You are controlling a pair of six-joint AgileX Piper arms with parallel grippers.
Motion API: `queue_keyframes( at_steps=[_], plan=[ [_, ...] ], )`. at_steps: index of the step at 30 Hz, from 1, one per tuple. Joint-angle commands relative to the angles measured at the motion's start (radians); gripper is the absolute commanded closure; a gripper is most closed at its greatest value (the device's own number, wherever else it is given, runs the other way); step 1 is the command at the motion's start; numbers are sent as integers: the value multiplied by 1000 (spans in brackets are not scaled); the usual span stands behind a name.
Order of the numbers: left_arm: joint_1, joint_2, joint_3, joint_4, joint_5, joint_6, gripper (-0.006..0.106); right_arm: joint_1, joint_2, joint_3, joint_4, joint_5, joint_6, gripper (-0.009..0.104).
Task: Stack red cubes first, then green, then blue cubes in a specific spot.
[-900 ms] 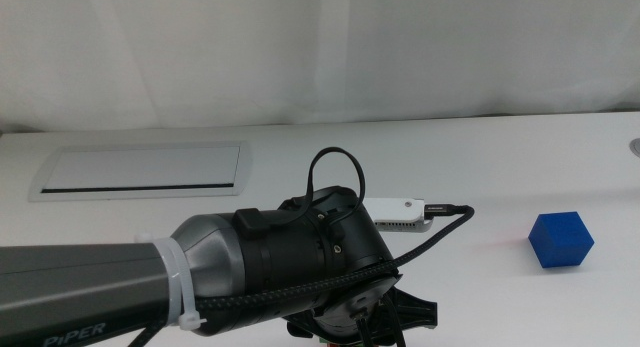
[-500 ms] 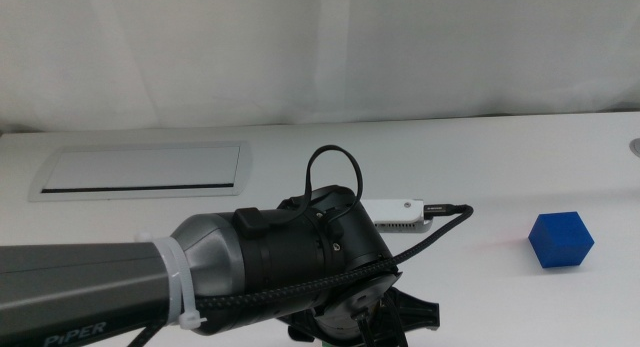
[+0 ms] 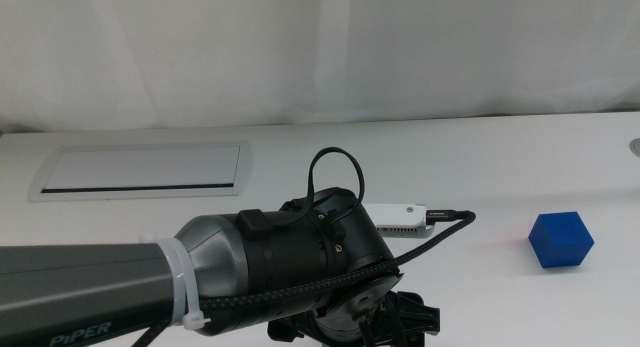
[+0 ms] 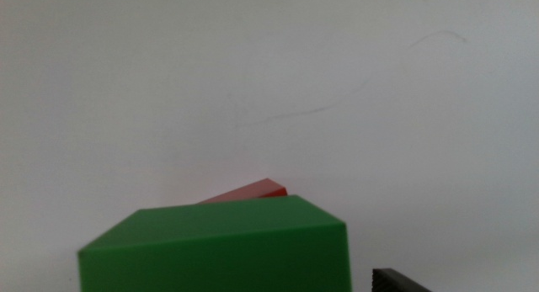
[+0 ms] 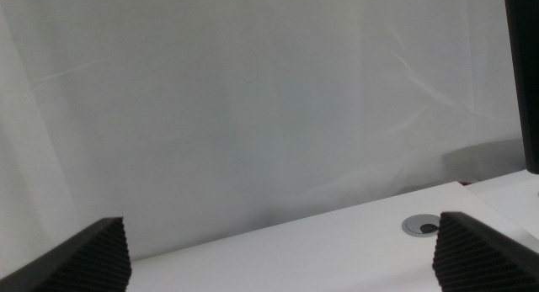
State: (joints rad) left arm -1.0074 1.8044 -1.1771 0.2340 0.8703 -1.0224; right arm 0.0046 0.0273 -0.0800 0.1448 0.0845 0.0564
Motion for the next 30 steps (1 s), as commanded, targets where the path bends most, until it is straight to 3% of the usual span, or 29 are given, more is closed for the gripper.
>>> queue_keyframes(
  at_steps=[1,13,17,22,30],
  plan=[
    [3,-6,1,-5,19,2,13,4,-4,3,-10,-6,-3,-2],
    [3,-88,-112,50,87,43,13,4,-4,3,-10,-8,-3,-2],
    [3,-123,-182,121,161,51,13,4,-4,3,-10,-8,-3,-2],
    [16,-211,-236,170,203,177,13,4,-4,3,-10,-18,-3,-2],
    [238,-435,-239,169,236,355,13,4,-4,3,-1,-76,-1,-2]
  ],
)
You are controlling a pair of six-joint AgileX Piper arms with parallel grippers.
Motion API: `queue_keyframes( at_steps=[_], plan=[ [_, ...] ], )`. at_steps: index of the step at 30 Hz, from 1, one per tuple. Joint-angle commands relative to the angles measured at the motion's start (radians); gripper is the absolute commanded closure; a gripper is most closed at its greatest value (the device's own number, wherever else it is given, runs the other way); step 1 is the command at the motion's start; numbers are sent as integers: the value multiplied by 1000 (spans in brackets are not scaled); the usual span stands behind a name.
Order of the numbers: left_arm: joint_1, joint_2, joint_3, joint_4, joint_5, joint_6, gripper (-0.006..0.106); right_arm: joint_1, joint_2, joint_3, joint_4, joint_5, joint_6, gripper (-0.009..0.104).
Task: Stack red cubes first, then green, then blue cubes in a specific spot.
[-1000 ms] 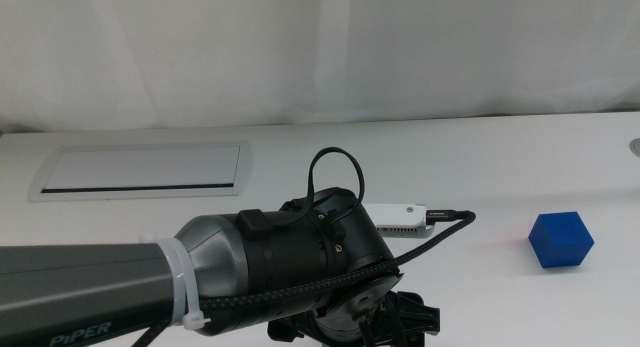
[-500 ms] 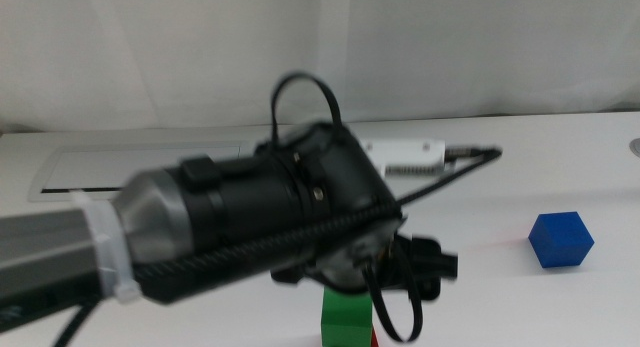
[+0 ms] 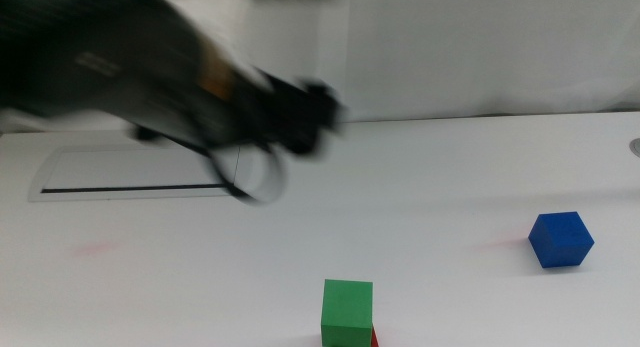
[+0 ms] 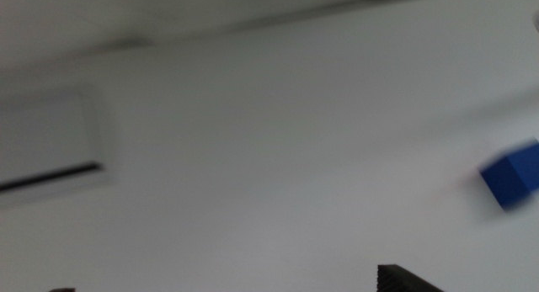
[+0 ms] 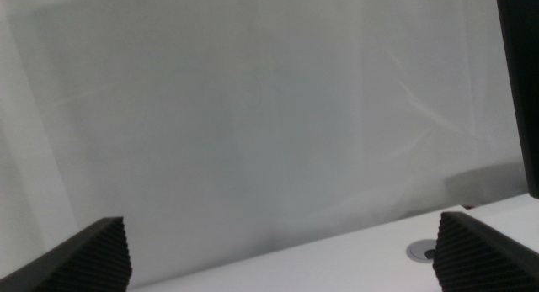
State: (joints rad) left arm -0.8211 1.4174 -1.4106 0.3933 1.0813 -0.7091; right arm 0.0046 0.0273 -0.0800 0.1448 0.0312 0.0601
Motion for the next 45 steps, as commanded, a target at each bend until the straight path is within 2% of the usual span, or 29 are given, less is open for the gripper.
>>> queue_keyframes(
  at_steps=[1,5,8,12,15,18,22,24,30,36,45],
  plan=[
    [88,-72,-5,9,25,57,13,4,-4,3,18,-31,-5,-2],
    [289,-180,-3,9,27,162,13,4,-4,3,140,-25,-5,-2],
    [468,-240,-1,-8,39,220,13,4,-4,3,174,-23,-5,-2],
    [689,-311,1,-102,39,289,13,4,-4,-21,199,21,-5,-2],
    [780,-378,39,-124,16,306,13,4,11,-77,199,119,-13,-2],
    [790,-455,125,-122,-30,298,15,4,59,-160,184,225,-40,-2],
    [790,-577,307,-130,-117,298,16,4,176,-289,134,377,-42,-2],
    [790,-668,450,-158,-205,298,16,4,269,-386,93,446,-42,-2],
    [790,-790,639,-242,-241,328,16,4,457,-578,29,611,-42,-2],
    [755,-806,676,-366,-234,448,16,4,681,-729,-15,800,-85,-2],
    [719,-806,676,-375,-288,481,16,4,970,-829,-15,916,-120,-2]
  ],
)
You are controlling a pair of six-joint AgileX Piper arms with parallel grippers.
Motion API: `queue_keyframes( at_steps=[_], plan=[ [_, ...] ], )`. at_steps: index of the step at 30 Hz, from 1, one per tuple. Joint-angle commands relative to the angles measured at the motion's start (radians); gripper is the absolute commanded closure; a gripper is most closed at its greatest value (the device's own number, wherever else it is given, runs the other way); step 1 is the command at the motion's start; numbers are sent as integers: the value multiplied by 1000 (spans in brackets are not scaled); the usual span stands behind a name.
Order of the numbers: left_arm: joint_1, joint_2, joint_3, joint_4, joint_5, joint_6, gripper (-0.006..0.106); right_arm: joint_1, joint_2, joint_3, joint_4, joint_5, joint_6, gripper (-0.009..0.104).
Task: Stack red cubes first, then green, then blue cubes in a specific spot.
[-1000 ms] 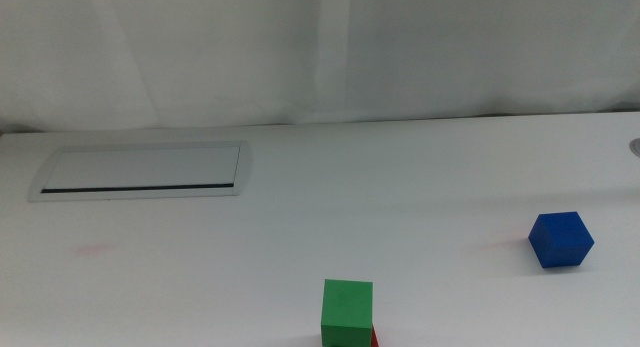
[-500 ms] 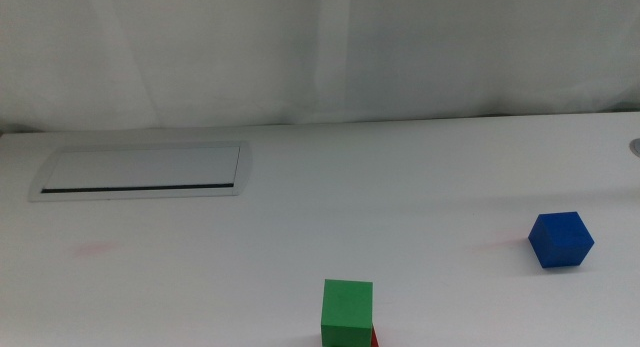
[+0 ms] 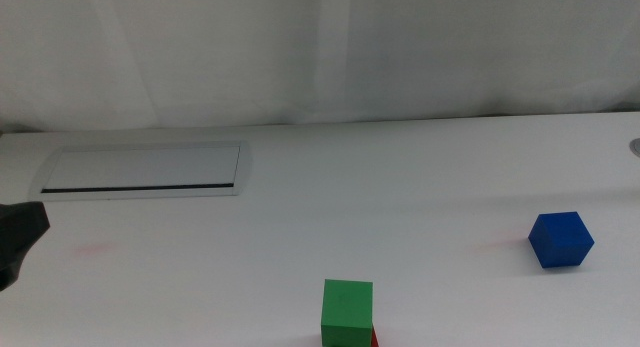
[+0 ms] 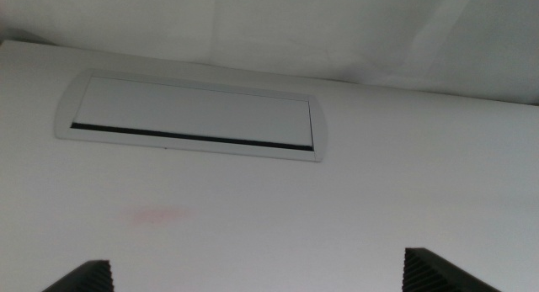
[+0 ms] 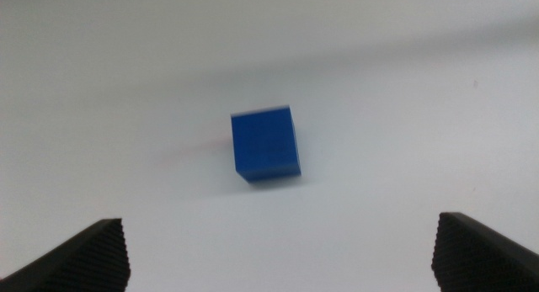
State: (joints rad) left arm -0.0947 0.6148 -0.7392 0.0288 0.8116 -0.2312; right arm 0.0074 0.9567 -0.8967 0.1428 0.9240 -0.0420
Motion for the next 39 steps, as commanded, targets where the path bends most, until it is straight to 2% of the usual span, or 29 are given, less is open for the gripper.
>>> queue_keyframes(
  at_steps=[1,8,14,20,25,28,34,39],
  plan=[
    [-8,-4,5,-15,-16,3,16,1,70,-20,-13,38,-20,-2],
    [-10,-4,5,-21,-14,20,16,1,232,-32,-4,49,-37,-2],
    [-25,-4,5,-66,-12,67,16,1,333,-32,2,25,-50,-2],
    [-25,-4,5,-70,-8,88,16,1,404,-34,94,-2,-137,-2],
    [-37,-4,5,-70,-8,88,16,5,444,-36,112,-13,-176,-2],
    [-57,-4,5,-70,-8,88,16,31,457,-41,102,-16,-176,0],
    [-68,-4,5,-75,8,88,16,106,510,-51,8,-67,-102,-1],
    [-68,-4,5,-98,8,93,16,113,538,-51,-3,-114,-87,-1]
  ],
)
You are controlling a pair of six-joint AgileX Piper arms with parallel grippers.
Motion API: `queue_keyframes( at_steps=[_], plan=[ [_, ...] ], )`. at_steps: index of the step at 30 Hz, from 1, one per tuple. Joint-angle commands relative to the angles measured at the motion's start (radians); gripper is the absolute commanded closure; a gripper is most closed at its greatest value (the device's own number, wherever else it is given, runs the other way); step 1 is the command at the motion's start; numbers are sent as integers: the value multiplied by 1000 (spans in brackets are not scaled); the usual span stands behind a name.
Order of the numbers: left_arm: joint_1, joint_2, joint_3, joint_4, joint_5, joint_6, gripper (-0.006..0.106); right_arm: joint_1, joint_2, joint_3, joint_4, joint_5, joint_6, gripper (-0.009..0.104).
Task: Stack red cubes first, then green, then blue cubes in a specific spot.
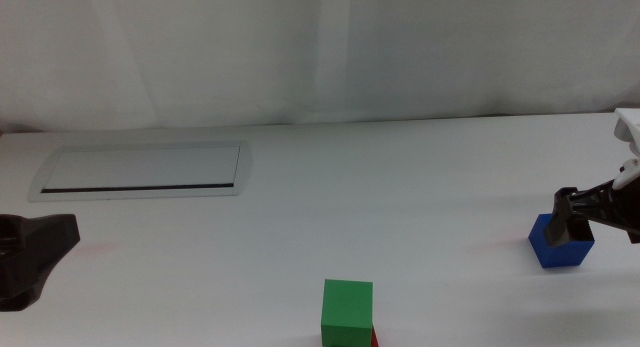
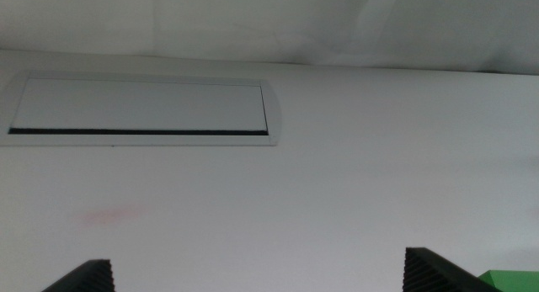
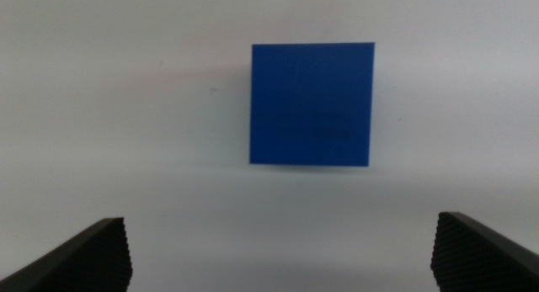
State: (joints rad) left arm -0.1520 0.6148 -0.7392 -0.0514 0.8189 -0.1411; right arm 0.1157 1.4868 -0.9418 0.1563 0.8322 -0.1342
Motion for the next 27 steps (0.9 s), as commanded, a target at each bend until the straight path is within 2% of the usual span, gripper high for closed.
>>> queue_keyframes(
  at_steps=[1,5,13,27],
  plan=[
    [-10,-4,5,-18,1,3,16,4,17,-6,-26,-30,5,-1],
    [-10,-4,5,-18,3,3,16,4,52,-6,-60,-53,7,-1],
    [-10,-4,5,-33,5,14,16,4,128,-6,-62,-121,7,-1],
    [-10,-4,5,-36,28,17,16,4,212,-66,-72,-122,5,1]
  ],
)
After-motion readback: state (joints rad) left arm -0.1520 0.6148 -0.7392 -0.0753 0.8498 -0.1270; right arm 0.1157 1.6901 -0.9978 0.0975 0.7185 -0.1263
